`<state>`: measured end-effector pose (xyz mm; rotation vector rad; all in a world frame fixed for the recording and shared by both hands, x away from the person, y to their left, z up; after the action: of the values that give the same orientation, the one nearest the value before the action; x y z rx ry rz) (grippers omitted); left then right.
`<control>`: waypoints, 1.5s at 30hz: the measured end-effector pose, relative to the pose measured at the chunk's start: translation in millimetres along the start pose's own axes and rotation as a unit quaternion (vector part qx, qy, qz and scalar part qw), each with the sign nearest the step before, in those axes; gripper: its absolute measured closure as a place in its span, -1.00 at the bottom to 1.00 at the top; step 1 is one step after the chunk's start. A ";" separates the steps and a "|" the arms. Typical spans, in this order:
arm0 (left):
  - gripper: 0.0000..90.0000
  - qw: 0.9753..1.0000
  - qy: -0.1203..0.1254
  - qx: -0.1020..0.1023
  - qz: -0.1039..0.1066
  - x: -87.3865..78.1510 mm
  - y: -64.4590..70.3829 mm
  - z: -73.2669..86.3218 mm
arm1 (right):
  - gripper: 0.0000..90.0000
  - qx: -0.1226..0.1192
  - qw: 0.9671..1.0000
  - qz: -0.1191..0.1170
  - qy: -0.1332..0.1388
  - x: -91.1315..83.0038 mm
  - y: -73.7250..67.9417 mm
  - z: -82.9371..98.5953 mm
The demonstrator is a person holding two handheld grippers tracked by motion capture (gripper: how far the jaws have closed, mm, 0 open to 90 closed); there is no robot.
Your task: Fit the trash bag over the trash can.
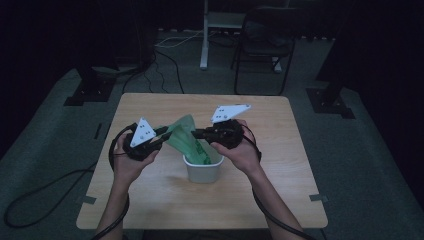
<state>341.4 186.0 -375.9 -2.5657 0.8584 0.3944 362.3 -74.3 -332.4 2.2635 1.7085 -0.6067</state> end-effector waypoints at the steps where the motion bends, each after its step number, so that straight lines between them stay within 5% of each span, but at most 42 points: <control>1: 0.69 1.000 0.002 -0.003 0.001 -0.8 -1.0 0.8 | 1.00 0.000 1.000 0.000 -0.001 -0.3 -0.1 0.3; 16: 1.00 1.000 -0.017 0.007 -0.012 0.7 -3.1 7.0 | 1.00 0.000 1.000 0.003 0.002 -3.8 0.8 0.9; 36: 1.00 0.999 -0.025 0.007 -0.023 -5.5 -5.2 16.9 | 1.00 0.034 0.999 0.037 0.019 -30.7 21.1 12.6; 45: 0.96 0.999 -0.016 0.039 -0.023 6.8 8.4 0.6 | 1.00 0.012 0.999 0.023 0.019 -30.4 9.2 7.2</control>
<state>341.3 176.7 -381.4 -2.4970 0.7855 0.3792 362.8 -106.1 -325.2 2.3387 1.6697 -0.5804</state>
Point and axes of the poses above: each handheld gripper's, and its own axes: x roughly forward along the jaws, z roughly out of its underside, y roughly to its right, the point moved 1 cm from there along x, roughly forward along the jaws, and after that the axes turned 5 degrees about -z, right-handed, at the moved point
